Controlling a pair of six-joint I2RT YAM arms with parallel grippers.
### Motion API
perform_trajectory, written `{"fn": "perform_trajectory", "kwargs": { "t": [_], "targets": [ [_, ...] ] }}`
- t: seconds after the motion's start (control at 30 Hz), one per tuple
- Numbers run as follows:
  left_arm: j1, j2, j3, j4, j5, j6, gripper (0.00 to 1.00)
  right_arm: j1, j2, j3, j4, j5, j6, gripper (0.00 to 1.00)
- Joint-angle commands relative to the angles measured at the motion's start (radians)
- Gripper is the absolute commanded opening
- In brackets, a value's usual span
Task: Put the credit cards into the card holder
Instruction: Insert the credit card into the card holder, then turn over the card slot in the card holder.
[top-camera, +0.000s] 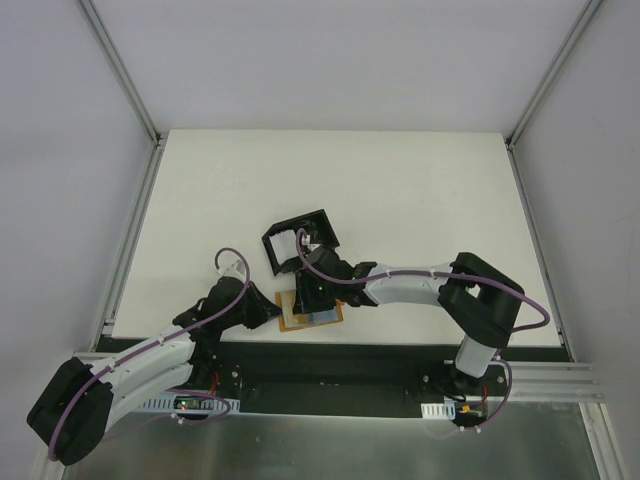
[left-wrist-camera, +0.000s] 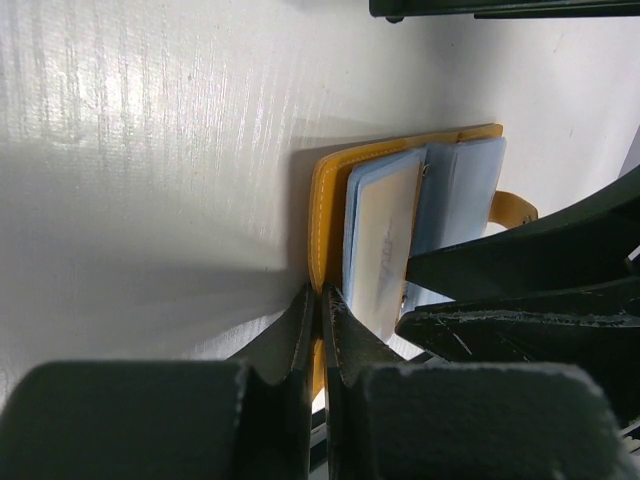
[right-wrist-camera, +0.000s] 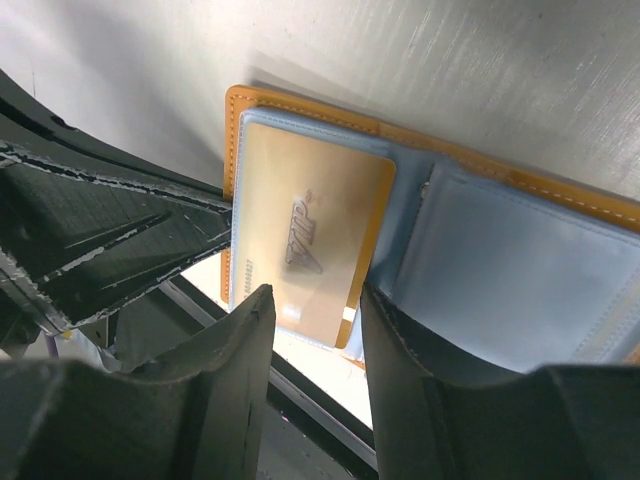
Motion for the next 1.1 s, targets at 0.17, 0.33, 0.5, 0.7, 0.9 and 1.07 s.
{"fn": "perform_trajectory", "kwargs": {
  "t": [0.17,0.33,0.5,0.7,0.9,1.07],
  "targets": [
    [0.011,0.011,0.023,-0.051,0.011,0.052,0.0,-0.003,-0.104,-0.031,0.04,0.053,-0.008,0.42],
    [0.011,-0.001,0.054,-0.074,0.012,0.076,0.0,-0.009,-0.182,-0.08,-0.006,0.182,-0.011,0.42],
    [0.011,-0.003,0.104,-0.108,0.028,0.118,0.0,-0.029,-0.189,-0.083,-0.112,0.232,-0.015,0.41],
    [0.009,0.026,0.164,-0.12,0.077,0.156,0.0,-0.031,-0.136,-0.071,-0.166,0.233,0.001,0.3],
    [0.003,0.097,0.25,-0.12,0.164,0.211,0.0,-0.029,-0.109,-0.06,-0.189,0.221,0.018,0.18],
    [-0.037,0.175,0.339,-0.12,0.226,0.25,0.0,-0.031,-0.109,-0.06,-0.183,0.221,0.02,0.16]
  ]
}}
